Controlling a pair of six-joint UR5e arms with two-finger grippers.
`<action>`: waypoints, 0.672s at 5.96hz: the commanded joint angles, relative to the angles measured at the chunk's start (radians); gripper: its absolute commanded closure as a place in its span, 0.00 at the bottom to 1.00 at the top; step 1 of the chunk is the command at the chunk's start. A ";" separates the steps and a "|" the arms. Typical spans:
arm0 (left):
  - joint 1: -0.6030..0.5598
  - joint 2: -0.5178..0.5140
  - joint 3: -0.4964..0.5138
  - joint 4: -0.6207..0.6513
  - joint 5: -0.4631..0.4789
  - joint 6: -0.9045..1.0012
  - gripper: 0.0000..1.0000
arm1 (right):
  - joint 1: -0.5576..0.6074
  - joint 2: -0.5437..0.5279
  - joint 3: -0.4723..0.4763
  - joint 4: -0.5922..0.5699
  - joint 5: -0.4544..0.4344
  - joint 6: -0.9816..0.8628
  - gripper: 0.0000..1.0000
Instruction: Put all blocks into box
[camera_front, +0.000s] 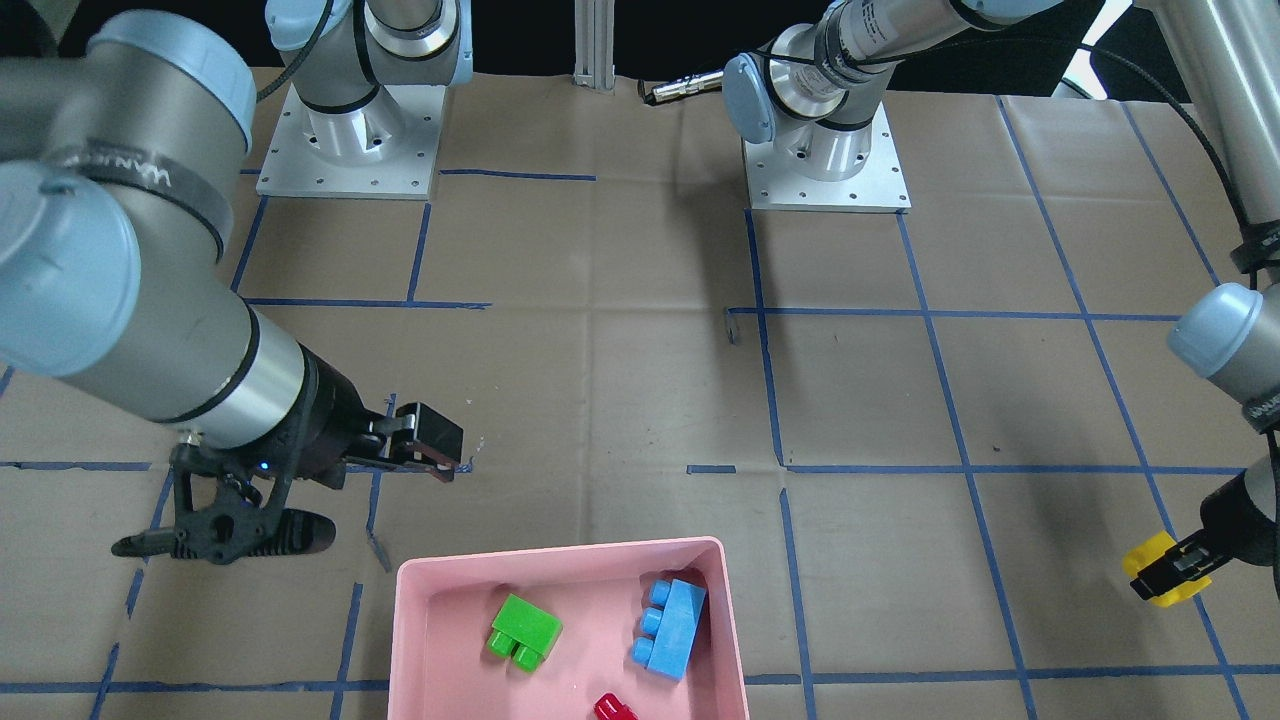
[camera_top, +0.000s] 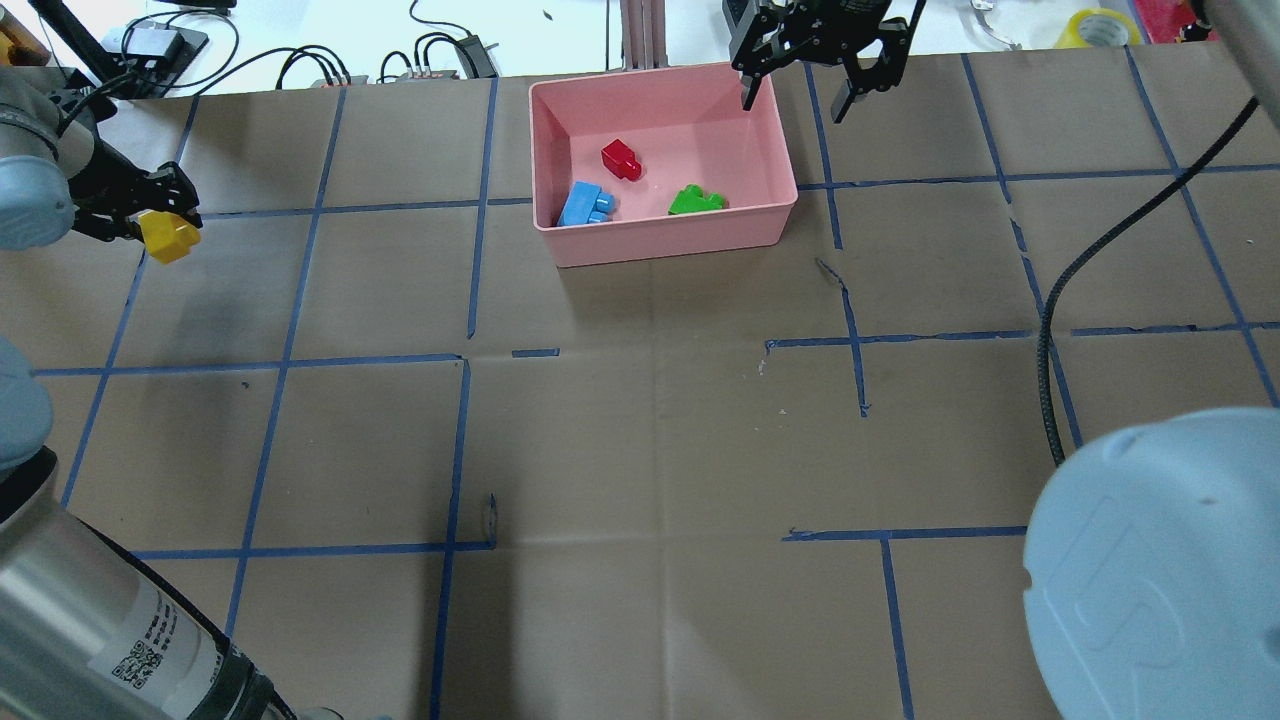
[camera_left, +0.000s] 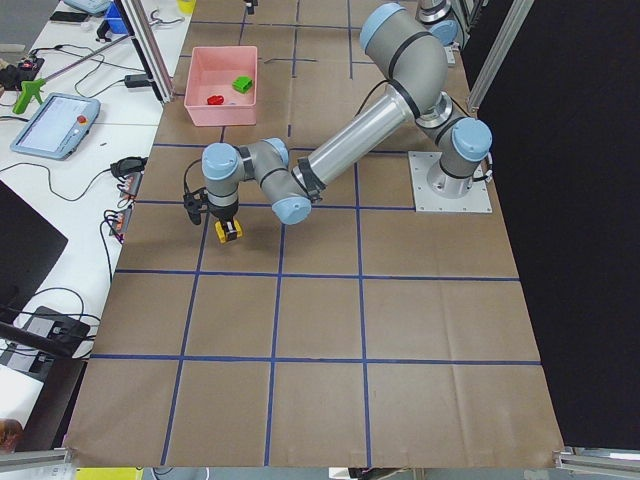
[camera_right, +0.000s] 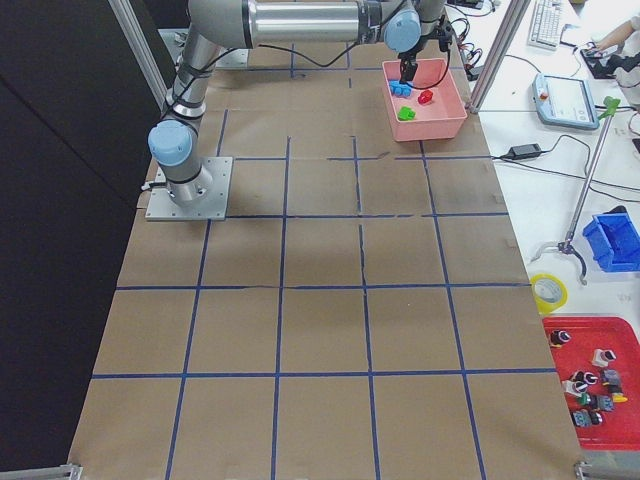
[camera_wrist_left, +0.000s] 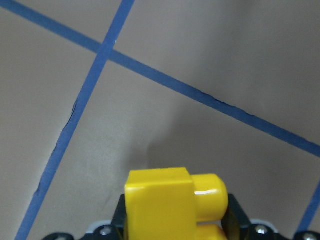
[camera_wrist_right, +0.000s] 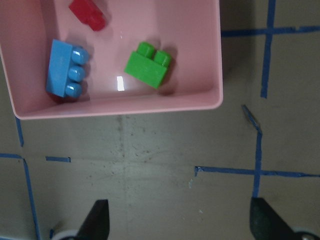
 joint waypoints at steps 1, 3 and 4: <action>-0.081 0.068 0.156 -0.274 -0.047 0.030 0.72 | 0.002 -0.144 0.053 0.135 -0.102 -0.007 0.00; -0.298 0.065 0.380 -0.539 -0.040 -0.046 0.73 | 0.002 -0.345 0.362 0.100 -0.113 -0.006 0.00; -0.401 0.052 0.405 -0.547 -0.054 -0.192 0.73 | 0.002 -0.408 0.426 0.076 -0.150 0.002 0.00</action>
